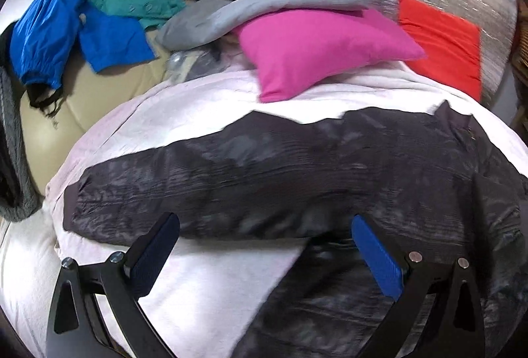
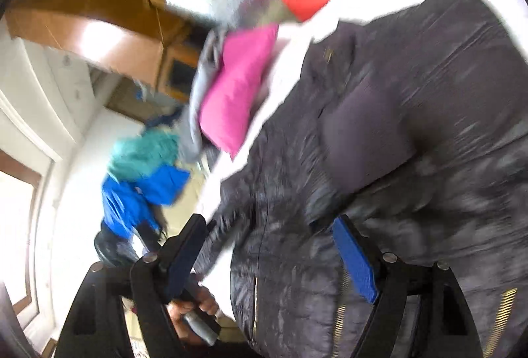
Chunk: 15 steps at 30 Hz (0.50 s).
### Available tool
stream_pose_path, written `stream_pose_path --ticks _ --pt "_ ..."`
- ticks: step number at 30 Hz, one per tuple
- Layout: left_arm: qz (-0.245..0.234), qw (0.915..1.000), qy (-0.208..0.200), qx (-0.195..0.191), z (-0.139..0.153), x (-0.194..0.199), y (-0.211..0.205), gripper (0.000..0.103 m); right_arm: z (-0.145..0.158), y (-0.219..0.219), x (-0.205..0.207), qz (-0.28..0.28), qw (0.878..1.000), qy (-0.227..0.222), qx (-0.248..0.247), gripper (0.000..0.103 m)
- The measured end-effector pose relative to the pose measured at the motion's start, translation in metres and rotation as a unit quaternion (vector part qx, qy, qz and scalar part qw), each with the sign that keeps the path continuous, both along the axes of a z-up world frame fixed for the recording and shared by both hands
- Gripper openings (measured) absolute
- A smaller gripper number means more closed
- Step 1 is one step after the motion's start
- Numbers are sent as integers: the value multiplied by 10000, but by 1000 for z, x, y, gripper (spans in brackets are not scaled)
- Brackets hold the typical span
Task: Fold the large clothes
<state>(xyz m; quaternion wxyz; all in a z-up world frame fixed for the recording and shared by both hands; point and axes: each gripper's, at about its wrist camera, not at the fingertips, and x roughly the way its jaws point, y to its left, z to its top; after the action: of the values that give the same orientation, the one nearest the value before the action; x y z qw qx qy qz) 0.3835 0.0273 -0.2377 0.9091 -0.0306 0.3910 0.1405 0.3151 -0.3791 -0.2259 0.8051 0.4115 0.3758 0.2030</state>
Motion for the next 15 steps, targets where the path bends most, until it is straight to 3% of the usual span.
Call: stream_pose_path --ticks 5,8,12,15 --pt "-655 9974 -262 124 4 4 -52 103 -16 -83 -9 -1343 9905 17 312 82" --pt "-1207 9910 -521 249 8 2 -94 103 -30 -123 -11 -2205 9747 292 220 83" --pt "-1910 9797 -570 223 7 1 -141 103 -42 -147 -3 -2348 9685 276 777 83" --pt "-2481 9669 -580 155 4 -6 -171 103 -44 -152 9 -2753 9597 463 318 83"
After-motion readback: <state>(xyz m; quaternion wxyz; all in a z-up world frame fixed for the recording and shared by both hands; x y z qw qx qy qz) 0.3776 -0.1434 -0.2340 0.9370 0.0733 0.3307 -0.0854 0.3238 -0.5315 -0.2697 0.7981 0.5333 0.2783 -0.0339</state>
